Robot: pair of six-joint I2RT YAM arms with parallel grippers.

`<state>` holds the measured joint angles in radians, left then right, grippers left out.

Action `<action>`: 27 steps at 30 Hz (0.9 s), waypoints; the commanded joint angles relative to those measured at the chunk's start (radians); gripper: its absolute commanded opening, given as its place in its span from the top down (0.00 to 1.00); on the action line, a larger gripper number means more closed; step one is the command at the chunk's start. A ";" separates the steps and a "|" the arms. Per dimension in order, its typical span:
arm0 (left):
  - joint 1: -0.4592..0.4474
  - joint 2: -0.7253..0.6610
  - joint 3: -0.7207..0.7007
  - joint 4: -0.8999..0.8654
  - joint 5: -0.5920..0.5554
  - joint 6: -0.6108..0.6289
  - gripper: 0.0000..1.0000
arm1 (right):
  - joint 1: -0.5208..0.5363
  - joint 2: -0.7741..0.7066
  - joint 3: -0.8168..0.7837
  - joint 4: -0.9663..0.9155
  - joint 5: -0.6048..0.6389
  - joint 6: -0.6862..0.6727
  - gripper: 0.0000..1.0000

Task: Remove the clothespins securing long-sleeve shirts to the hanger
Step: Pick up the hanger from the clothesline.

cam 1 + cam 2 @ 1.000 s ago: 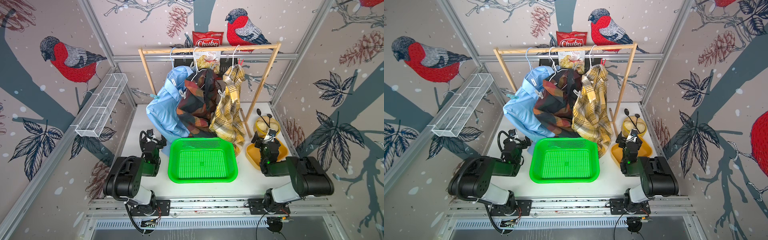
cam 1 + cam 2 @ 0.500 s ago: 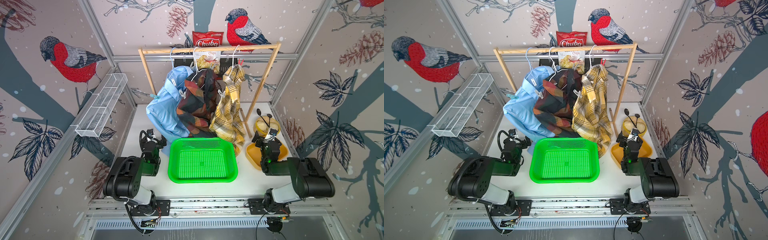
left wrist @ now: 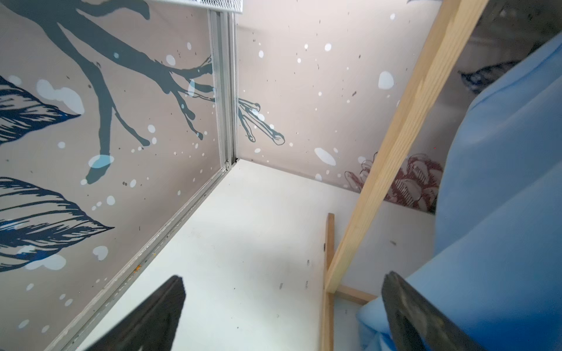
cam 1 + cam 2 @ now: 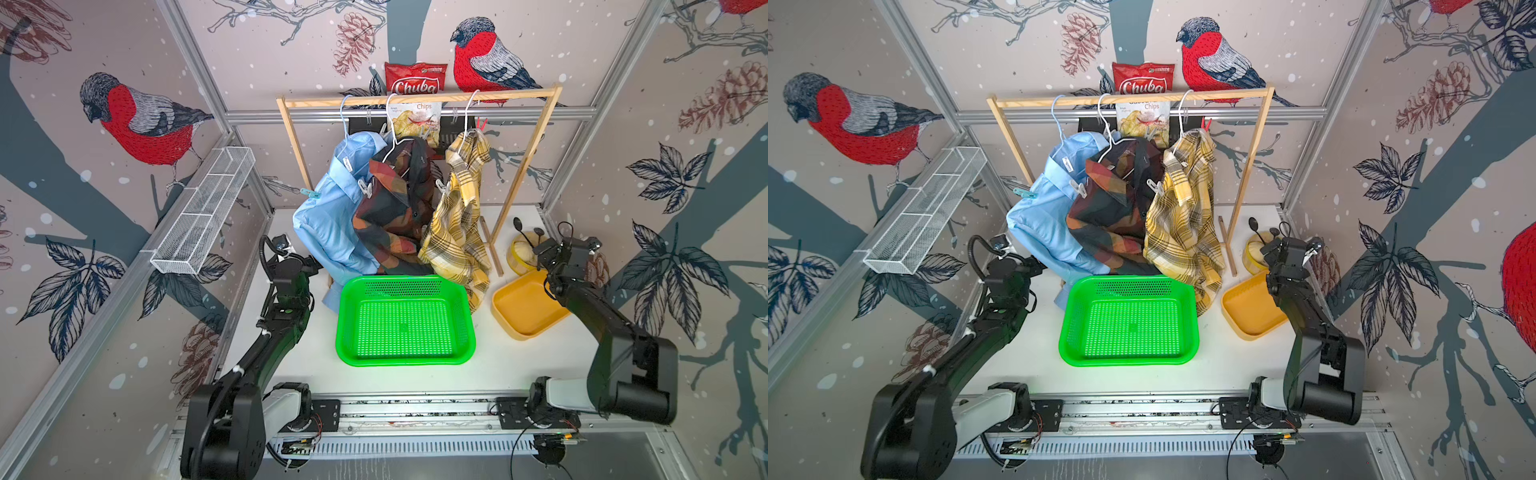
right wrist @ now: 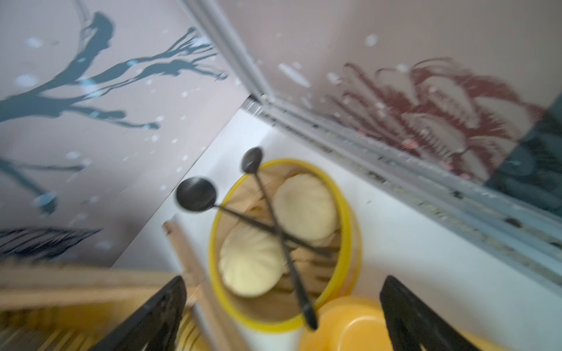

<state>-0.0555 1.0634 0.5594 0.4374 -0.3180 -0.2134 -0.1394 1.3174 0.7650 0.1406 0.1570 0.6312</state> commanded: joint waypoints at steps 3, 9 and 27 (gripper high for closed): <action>0.003 -0.173 0.070 -0.383 0.027 -0.145 0.00 | 0.106 -0.145 -0.004 -0.059 -0.067 -0.028 0.00; 0.003 -0.427 0.068 -0.476 0.145 -0.102 0.00 | 0.349 -0.272 -0.014 -0.097 -0.024 -0.136 0.00; -0.007 -0.309 0.432 -0.441 0.417 0.328 0.24 | 0.773 -0.295 -0.011 -0.118 -0.015 -0.264 0.00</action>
<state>-0.0612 0.6991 0.9421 -0.0284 0.0597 0.0032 0.6224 1.0138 0.7547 0.0177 0.1490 0.3889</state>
